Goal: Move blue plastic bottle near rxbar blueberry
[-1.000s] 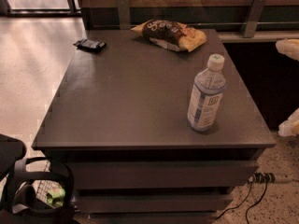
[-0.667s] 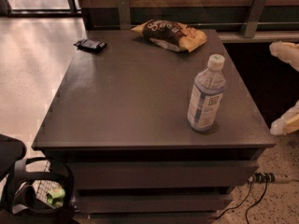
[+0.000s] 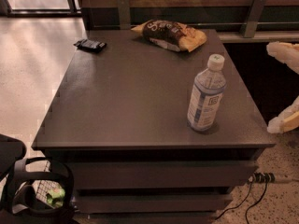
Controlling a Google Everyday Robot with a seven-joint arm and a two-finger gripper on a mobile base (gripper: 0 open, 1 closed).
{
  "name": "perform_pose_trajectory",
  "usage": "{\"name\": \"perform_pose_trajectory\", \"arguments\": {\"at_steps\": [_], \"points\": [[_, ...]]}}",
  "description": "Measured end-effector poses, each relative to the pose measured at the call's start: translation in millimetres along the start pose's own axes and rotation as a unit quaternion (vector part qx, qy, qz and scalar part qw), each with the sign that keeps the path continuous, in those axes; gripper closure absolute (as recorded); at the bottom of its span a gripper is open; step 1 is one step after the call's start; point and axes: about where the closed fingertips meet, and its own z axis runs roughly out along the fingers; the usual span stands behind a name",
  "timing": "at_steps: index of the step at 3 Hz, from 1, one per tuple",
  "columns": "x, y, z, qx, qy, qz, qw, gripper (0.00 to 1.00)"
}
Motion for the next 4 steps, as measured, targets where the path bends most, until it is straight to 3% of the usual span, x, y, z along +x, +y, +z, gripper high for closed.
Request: {"name": "perform_pose_trajectory", "arguments": {"at_steps": [1,3,4], "points": [[2,-2,9,-0.004,-0.008,0.004,1.0000,0.00],[21,-6,55,0.038,-0.050,0.035,0.9974,0.00],[27,-6,69,0.041,-0.073,0.045,0.9955,0.00]]}}
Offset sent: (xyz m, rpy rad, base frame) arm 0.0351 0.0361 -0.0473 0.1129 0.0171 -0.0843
